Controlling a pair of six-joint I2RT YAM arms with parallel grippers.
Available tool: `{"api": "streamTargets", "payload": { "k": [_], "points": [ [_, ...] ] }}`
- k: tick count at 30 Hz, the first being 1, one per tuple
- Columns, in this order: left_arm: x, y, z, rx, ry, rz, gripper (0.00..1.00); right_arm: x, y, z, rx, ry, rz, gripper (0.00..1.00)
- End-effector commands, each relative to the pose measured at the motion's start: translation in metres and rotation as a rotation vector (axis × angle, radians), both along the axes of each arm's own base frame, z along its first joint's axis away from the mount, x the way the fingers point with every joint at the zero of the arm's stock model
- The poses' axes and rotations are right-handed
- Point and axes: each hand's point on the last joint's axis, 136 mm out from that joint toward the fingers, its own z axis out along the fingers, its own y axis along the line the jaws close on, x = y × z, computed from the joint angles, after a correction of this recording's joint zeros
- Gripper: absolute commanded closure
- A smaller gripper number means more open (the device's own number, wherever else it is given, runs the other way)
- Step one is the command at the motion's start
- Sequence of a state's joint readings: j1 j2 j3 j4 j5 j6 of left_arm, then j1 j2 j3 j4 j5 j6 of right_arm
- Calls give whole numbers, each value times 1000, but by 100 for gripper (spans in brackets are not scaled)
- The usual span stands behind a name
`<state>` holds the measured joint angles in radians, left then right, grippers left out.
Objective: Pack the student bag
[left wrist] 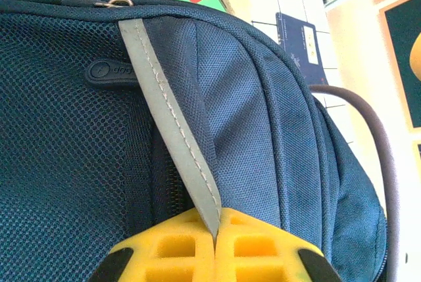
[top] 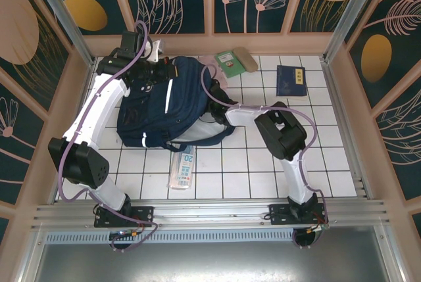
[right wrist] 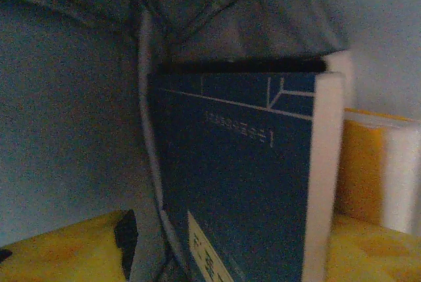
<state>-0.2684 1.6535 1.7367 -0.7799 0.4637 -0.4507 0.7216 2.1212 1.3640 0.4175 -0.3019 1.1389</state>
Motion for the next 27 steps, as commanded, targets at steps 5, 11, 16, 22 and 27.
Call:
{"api": "streamTargets", "payload": {
  "k": [5,11,16,22,27],
  "points": [
    [9,0,64,-87,-206,16,100,-5,-25,44,-67,-131,-27,30],
    [16,8,57,-89,-200,58,100,-9,-65,49,-127,-158,-97,28],
    [26,3,32,-110,-167,67,100,-5,-127,67,-252,-255,-219,28],
    [45,-20,-31,-199,-62,41,91,9,-208,68,-317,-262,-314,29],
    [51,-58,-81,-171,12,-12,81,35,-276,65,-410,-217,-422,29]
  ]
}}
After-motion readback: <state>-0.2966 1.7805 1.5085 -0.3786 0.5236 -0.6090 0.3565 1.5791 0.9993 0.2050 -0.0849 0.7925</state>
